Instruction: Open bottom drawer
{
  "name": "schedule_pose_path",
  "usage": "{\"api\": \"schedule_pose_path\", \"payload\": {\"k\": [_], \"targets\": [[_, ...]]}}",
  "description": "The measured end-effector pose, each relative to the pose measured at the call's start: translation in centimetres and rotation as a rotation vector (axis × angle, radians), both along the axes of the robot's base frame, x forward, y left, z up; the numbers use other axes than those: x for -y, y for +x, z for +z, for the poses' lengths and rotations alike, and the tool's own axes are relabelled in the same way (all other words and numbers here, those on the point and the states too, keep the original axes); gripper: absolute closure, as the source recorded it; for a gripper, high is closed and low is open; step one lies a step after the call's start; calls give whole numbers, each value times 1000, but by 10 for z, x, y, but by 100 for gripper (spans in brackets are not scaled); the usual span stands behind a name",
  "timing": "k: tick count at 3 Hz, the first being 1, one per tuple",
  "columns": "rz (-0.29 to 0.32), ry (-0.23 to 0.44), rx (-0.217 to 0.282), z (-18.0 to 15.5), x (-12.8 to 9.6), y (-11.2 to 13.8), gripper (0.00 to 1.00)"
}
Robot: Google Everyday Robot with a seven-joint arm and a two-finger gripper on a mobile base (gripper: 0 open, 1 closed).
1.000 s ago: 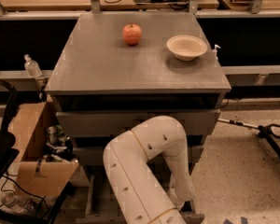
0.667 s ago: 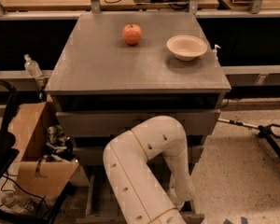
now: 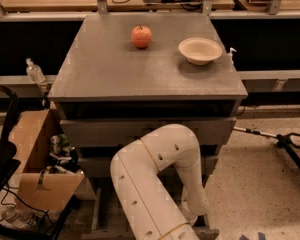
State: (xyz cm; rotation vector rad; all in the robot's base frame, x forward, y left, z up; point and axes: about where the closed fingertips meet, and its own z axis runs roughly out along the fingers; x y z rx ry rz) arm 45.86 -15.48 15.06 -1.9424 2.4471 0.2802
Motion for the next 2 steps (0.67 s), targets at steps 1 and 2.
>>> {"api": "schedule_pose_path", "payload": {"k": [1, 2], "targets": [[0, 0, 0, 0, 0, 0, 100], [0, 0, 0, 0, 0, 0, 73]]}}
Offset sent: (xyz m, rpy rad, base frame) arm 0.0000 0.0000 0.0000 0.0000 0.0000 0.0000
